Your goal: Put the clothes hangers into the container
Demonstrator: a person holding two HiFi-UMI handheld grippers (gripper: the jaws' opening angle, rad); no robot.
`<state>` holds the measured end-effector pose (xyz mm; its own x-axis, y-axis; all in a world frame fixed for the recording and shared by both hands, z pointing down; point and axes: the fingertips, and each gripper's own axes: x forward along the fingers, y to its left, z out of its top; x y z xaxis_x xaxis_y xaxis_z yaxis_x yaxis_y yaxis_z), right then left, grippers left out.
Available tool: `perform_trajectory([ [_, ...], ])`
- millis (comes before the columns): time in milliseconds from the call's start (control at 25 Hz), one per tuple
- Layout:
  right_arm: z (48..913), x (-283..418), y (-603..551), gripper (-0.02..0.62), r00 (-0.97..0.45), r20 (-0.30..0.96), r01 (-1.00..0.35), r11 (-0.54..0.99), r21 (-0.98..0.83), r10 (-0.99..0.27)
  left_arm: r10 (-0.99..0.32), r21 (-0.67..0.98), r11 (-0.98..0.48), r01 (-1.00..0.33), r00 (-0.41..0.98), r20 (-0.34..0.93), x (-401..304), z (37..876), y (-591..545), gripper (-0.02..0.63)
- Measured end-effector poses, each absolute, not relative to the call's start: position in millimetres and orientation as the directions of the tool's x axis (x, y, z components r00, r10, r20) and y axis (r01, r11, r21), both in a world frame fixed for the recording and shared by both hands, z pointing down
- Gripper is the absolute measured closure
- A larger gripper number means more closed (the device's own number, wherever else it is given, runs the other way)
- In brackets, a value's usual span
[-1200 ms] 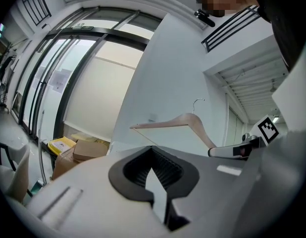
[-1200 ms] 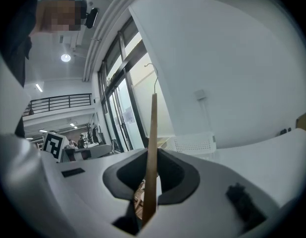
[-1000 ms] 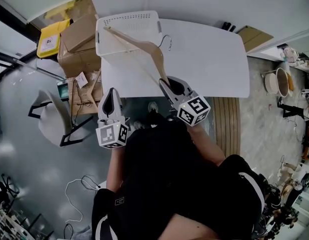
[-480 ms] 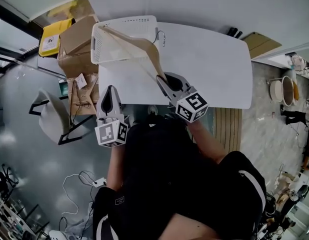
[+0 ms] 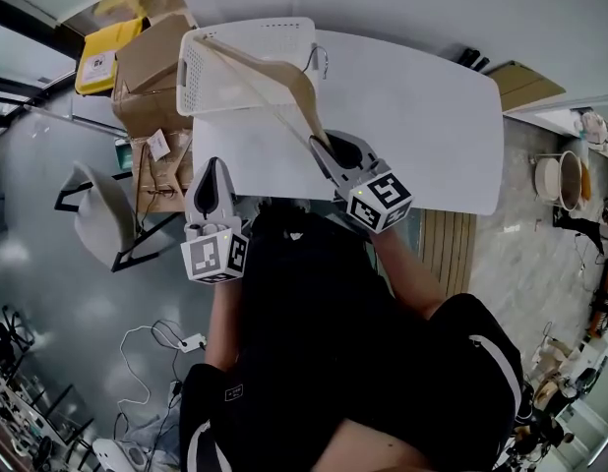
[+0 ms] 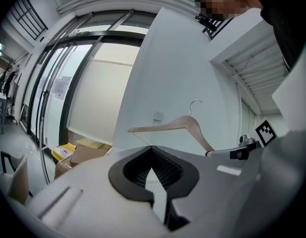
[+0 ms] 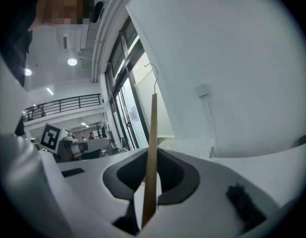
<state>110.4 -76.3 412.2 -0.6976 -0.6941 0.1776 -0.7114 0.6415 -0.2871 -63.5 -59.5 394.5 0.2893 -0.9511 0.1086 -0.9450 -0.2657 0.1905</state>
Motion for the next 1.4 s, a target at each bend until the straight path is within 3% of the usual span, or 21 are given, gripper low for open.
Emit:
perform_trajectory([
  [1400,455,87,-153,0.535,-0.683,0.324,-0.731,0.62,-0.287,-0.655,-0.936,0.253,-0.276,-0.927,0.319,0.146,-92,427,-141,0.6],
])
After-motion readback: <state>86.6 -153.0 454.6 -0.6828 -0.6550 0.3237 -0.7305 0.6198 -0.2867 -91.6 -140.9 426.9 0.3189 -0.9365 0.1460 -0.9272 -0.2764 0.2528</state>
